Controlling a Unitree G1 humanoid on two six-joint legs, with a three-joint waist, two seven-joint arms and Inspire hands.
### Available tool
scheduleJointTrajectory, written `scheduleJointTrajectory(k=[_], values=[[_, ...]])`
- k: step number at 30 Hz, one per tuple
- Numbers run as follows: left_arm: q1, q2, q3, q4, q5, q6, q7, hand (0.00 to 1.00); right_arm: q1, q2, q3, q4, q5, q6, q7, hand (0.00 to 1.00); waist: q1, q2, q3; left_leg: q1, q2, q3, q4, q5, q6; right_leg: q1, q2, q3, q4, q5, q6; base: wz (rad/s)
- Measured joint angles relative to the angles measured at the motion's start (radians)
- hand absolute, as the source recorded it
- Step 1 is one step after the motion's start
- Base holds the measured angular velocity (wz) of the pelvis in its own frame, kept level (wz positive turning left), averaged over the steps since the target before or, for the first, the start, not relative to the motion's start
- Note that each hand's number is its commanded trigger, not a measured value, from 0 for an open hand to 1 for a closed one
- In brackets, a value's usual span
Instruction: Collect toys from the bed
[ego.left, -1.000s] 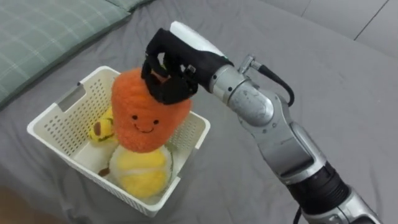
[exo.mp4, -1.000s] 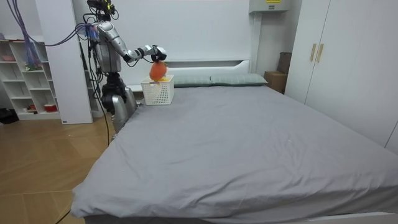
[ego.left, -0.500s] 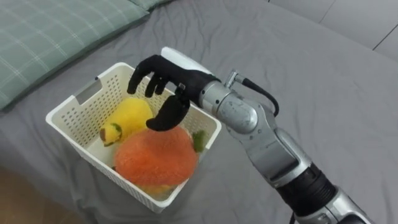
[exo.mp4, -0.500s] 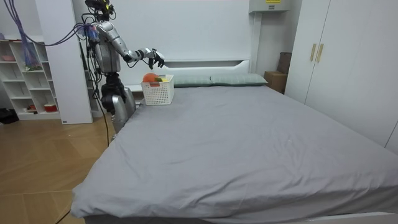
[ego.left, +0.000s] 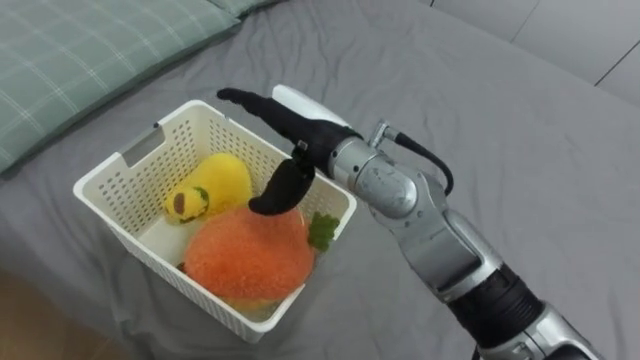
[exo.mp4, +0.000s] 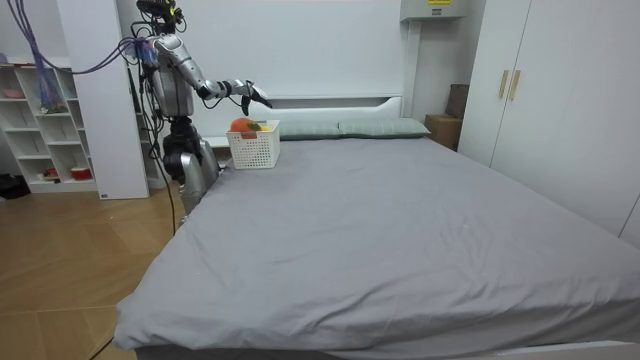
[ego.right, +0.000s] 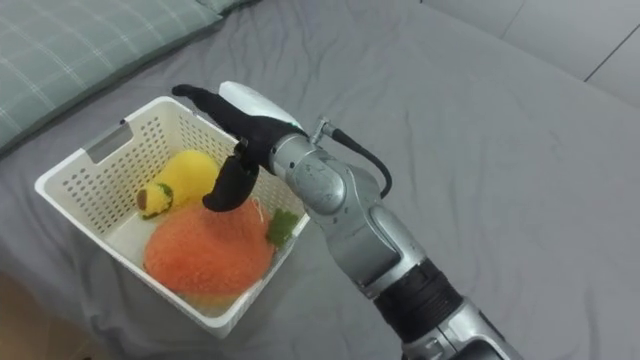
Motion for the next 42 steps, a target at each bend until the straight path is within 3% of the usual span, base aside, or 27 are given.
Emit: scheduleJointTrajectory(k=[4,8,15,18,23,26,30,32,35,38,42], values=[[0.000,0.000,0.002,0.001,0.000,0.000,-0.001,0.00,0.000,-0.024,-0.001,0.000,-0.008,0.000,-0.007,0.00,-0.005,-0.002,-0.0017,0.009,0.000,0.007,-0.002,0.000,0.000,0.003,0.005,0.003,0.000,0.000,0.000,-0.05],[0.001,0.000,0.004,0.006,-0.001,-0.003,-0.001,0.00,0.002,-0.030,-0.010,-0.013,-0.004,-0.005,-0.026,0.00,-0.034,0.001,0.0005,0.015,0.002,0.010,-0.001,0.000,0.000,0.008,0.004,0.008,0.000,0.000,0.000,-0.01],[0.005,-0.001,0.023,0.033,-0.011,-0.020,0.001,0.00,0.056,-0.059,-0.141,-0.056,0.088,-0.063,-0.073,0.00,-0.087,0.010,0.0042,0.036,0.007,0.025,-0.006,0.000,0.001,0.019,0.004,0.029,-0.001,0.001,0.001,-0.06],[0.006,-0.003,0.022,0.034,-0.023,-0.022,-0.003,0.00,0.114,-0.072,-0.207,-0.111,0.155,-0.078,-0.115,0.00,-0.109,0.027,0.0064,0.039,0.012,0.049,-0.007,-0.001,0.001,0.010,0.007,0.055,0.001,0.003,-0.001,-0.22],[0.027,-0.019,0.023,0.041,-0.082,-0.029,-0.010,0.00,0.138,-0.117,-0.301,-0.137,0.249,-0.119,-0.162,0.00,-0.181,0.075,-0.0058,0.050,0.018,0.095,-0.022,-0.001,0.001,-0.003,0.011,0.094,0.003,0.010,-0.002,-0.25],[0.053,-0.019,0.044,0.041,-0.090,-0.039,-0.021,0.00,0.184,-0.131,-0.376,-0.171,0.316,-0.123,-0.200,0.00,-0.206,0.082,-0.0104,0.062,0.021,0.105,-0.026,-0.001,0.001,-0.005,0.014,0.109,0.003,0.010,-0.002,-0.14],[0.082,-0.020,0.067,0.040,-0.090,-0.062,-0.021,0.00,0.232,-0.149,-0.466,-0.179,0.401,-0.164,-0.236,0.00,-0.247,0.084,-0.0117,0.063,0.022,0.108,-0.026,-0.001,0.001,-0.004,0.015,0.112,0.003,0.011,-0.002,-0.03],[0.102,-0.020,0.074,0.040,-0.102,-0.066,-0.020,0.00,0.241,-0.153,-0.521,-0.178,0.503,-0.170,-0.268,0.00,-0.268,0.091,-0.0101,0.075,0.027,0.132,-0.026,-0.004,0.001,-0.003,0.021,0.138,0.003,0.014,-0.005,-0.25],[0.124,-0.019,0.074,0.044,-0.140,-0.066,-0.010,0.00,0.289,-0.157,-0.573,-0.169,0.660,-0.206,-0.296,0.00,-0.309,0.098,-0.0121,0.082,0.032,0.145,-0.026,-0.007,0.000,0.002,0.024,0.142,0.004,0.018,-0.007,-0.15],[0.146,-0.021,0.087,0.044,-0.139,-0.069,-0.009,0.00,0.378,-0.166,-0.637,-0.167,0.747,-0.207,-0.314,0.00,-0.333,0.105,-0.0167,0.085,0.034,0.158,-0.026,-0.008,-0.001,-0.002,0.027,0.159,0.004,0.020,-0.009,-0.12],[0.166,-0.026,0.111,0.048,-0.139,-0.069,-0.015,0.00,0.457,-0.166,-0.690,-0.146,0.794,-0.207,-0.340,0.00,-0.362,0.115,-0.0161,0.090,0.040,0.187,-0.026,-0.010,-0.003,-0.018,0.034,0.188,0.008,0.023,-0.012,-0.23]])
